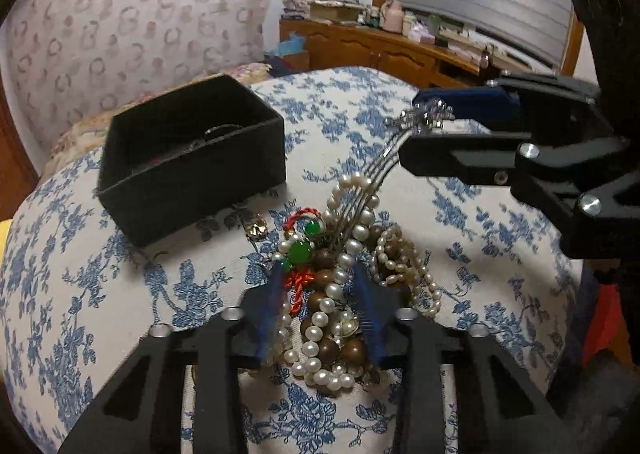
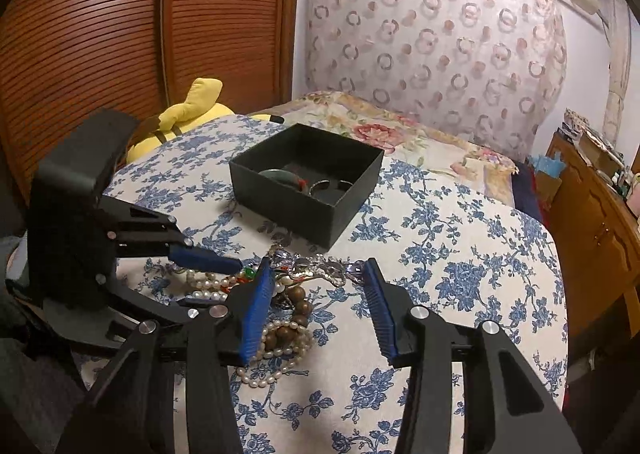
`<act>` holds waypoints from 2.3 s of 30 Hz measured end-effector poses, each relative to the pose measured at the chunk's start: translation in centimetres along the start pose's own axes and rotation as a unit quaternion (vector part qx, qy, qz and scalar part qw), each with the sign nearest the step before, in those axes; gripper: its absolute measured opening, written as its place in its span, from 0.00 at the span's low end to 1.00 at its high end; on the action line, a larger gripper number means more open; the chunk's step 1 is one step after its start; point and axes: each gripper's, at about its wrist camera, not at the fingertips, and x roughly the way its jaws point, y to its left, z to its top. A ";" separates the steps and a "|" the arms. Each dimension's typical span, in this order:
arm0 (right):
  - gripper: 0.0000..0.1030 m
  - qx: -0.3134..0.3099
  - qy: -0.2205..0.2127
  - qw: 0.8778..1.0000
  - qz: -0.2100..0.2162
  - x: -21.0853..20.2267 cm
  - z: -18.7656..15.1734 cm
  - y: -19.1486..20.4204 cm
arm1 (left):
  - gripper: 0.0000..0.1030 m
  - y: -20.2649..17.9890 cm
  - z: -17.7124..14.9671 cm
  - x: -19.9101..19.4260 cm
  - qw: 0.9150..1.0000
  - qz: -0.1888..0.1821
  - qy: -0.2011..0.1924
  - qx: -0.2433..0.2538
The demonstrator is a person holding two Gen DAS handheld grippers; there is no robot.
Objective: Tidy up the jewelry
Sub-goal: 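Grasp the silver brooch with the right tool while the left tool grasps a pearl strand, then lift the pearl strand and brooch and drop them into the black box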
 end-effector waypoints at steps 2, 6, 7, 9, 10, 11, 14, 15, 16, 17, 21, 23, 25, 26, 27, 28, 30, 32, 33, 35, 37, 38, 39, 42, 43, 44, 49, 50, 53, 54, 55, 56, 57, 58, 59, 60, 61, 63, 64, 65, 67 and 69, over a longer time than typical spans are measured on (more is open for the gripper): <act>0.46 0.006 -0.002 1.000 0.000 0.0 -0.1 -0.3 | 0.14 0.1 0.0 0.1 1.000 -0.007 0.004 -0.002; 0.46 0.024 -0.008 1.000 -0.003 0.0 -0.2 -1.1 | 0.07 0.4 -0.2 -0.8 1.000 -0.009 -0.007 -0.008; 0.46 0.026 -0.009 1.000 -0.006 -0.1 -0.2 -1.2 | 0.07 0.6 -0.2 -1.1 1.000 -0.006 -0.010 -0.010; 0.46 0.032 -0.012 0.999 -0.009 -0.2 -0.2 -1.6 | 0.07 0.9 -0.2 -1.7 1.000 -0.004 -0.017 -0.013; 0.46 0.034 -0.014 0.999 -0.011 -0.3 -0.2 -1.7 | 0.07 1.3 -0.2 -2.1 1.000 -0.002 -0.022 -0.018; 0.46 0.037 -0.017 0.999 -0.014 -0.5 -0.1 -1.9 | 0.07 1.6 -0.1 -2.5 0.999 0.000 -0.026 -0.023; 0.46 0.042 -0.028 0.999 -0.020 -1.1 0.2 -2.3 | 0.07 2.4 0.3 -3.7 0.998 0.001 -0.043 -0.037; 0.46 0.043 -0.030 0.998 -0.021 -1.2 0.4 -2.3 | 0.07 2.6 0.5 -4.1 0.998 0.003 -0.049 -0.041; 0.46 0.043 -0.031 0.998 -0.021 -1.3 0.4 -2.4 | 0.07 2.8 0.8 -4.4 0.998 0.004 -0.055 -0.043; 0.46 0.043 -0.032 0.998 -0.021 -1.3 0.5 -2.4 | 0.07 3.0 1.1 -4.8 0.997 0.004 -0.061 -0.047; 0.46 0.039 -0.033 0.998 -0.023 -1.4 0.8 -2.3 | 0.07 3.5 2.7 -6.2 0.995 0.001 -0.083 -0.057; 0.46 0.039 -0.034 0.998 -0.023 -1.4 0.9 -2.3 | 0.07 3.5 3.7 -7.0 0.994 0.005 -0.095 -0.053; 0.46 0.038 -0.035 0.998 -0.023 -1.4 1.0 -2.2 | 0.07 3.4 4.5 -7.8 0.994 0.009 -0.103 -0.048; 0.46 0.038 -0.037 0.998 -0.023 -1.5 1.1 -2.1 | 0.07 3.3 4.8 -8.0 0.993 0.011 -0.106 -0.045; 0.46 0.037 -0.038 0.998 -0.023 -1.5 1.2 -2.1 | 0.07 3.3 5.1 -8.3 0.993 0.013 -0.109 -0.043; 0.46 0.036 -0.040 0.998 -0.023 -1.6 1.4 -2.0 | 0.07 3.4 5.5 -8.7 0.992 0.016 -0.115 -0.043; 0.46 0.033 -0.044 0.998 -0.024 -1.8 1.7 -2.0 | 0.07 3.5 6.0 -9.3 0.991 0.017 -0.122 -0.043; 0.46 0.032 -0.048 0.998 -0.024 -2.0 1.9 -1.9 | 0.07 3.6 6.5 -10.0 0.990 0.022 -0.130 -0.042; 0.46 0.031 -0.050 0.998 -0.024 -2.1 2.1 -1.9 | 0.07 3.7 6.8 -10.2 0.990 0.023 -0.133 -0.043; 0.46 0.030 -0.054 0.998 -0.025 -2.4 2.4 -1.9 | 0.07 3.9 7.3 -10.8 0.989 0.027 -0.140 -0.043; 0.46 0.029 -0.058 0.998 -0.025 -2.5 2.7 -1.8 | 0.07 4.1 7.9 -11.4 0.988 0.031 -0.146 -0.043; 0.46 0.029 -0.059 0.998 -0.025 -2.6 2.8 -1.8 | 0.07 4.2 8.1 -11.7 0.987 0.032 -0.149 -0.043; 0.46 0.028 -0.061 0.997 -0.025 -2.7 3.0 -1.8 | 0.07 4.3 8.4 -11.9 0.987 0.033 -0.151 -0.043; 0.46 0.025 -0.066 0.997 -0.026 -2.9 3.5 -1.7 | 0.07 4.5 9.2 -12.6 0.986 0.040 -0.159 -0.041; 0.46 0.024 -0.068 0.997 -0.026 -2.9 3.7 -1.7 | 0.07 4.6 9.6 -12.9 0.985 0.042 -0.163 -0.041; 0.46 0.024 -0.069 0.997 -0.026 -3.0 3.9 -1.7 | 0.07 4.7 9.9 -13.2 0.984 0.044 -0.165 -0.042; 0.46 0.020 -0.080 0.996 -0.029 -2.9 5.1 -1.8 | 0.07 5.8 12.1 -14.2 0.981 0.060 -0.179 -0.043; 0.46 0.020 -0.081 0.996 -0.029 -2.8 5.4 -1.8 | 0.07 6.0 12.5 -14.3 0.981 0.063 -0.180 -0.044; 0.46 0.019 -0.084 0.996 -0.030 -2.6 6.0 -1.9 | 0.07 6.7 14.0 -14.5 0.979 0.071 -0.185 -0.047; 0.46 0.019 -0.086 0.996 -0.031 -2.4 6.3 -2.0 | 0.07 6.9 14.3 -14.6 0.979 0.074 -0.186 -0.047; 0.46 0.019 -0.086 0.996 -0.031 -2.3 6.4 -2.1 | 0.07 7.1 14.9 -14.6 0.978 0.080 -0.187 -0.047; 0.46 0.020 -0.087 0.996 -0.032 -2.2 6.7 -2.2 | 0.07 7.3 15.2 -14.7 0.978 0.082 -0.188 -0.048; 0.46 0.019 -0.087 0.995 -0.032 -2.0 6.8 -2.2 | 0.07 7.4 15.5 -14.7 0.977 0.083 -0.189 -0.048; 0.46 0.020 -0.088 0.995 -0.033 -1.9 7.0 -2.3 | 0.07 7.6 15.8 -14.7 0.977 0.085 -0.189 -0.048; 0.46 0.020 -0.087 0.995 -0.034 -1.7 7.2 -2.4 | 0.07 7.8 16.0 -14.7 0.977 0.087 -0.189 -0.048; 0.46 0.021 -0.087 0.995 -0.034 -1.5 7.3 -2.5 | 0.07 7.9 16.3 -14.6 0.977 0.088 -0.189 -0.050; 0.46 0.022 -0.087 0.995 -0.036 -1.3 7.5 -2.7 | 0.07 8.2 16.7 -14.5 0.976 0.090 -0.189 -0.051; 0.46 0.024 -0.086 0.995 -0.037 -0.8 7.8 -2.9 | 0.07 8.5 17.2 -14.2 0.976 0.096 -0.187 -0.051; 0.46 0.025 -0.085 0.995 -0.038 -0.6 7.9 -3.0 | 0.07 8.6 17.3 -13.9 0.976 0.098 -0.185 -0.053; 0.46 0.026 -0.083 0.995 -0.039 -0.2 7.9 -3.1 | 0.07 8.8 17.5 -13.7 0.976 0.099 -0.184 -0.055; 0.46 0.027 -0.081 0.996 -0.040 0.3 8.0 -3.2 | 0.07 9.1 17.7 -13.2 0.977 0.102 -0.180 -0.057; 0.46 0.028 -0.076 0.996 -0.040 0.9 8.0 -3.3 | 0.07 9.5 17.6 -12.5 0.977 0.104 -0.175 -0.060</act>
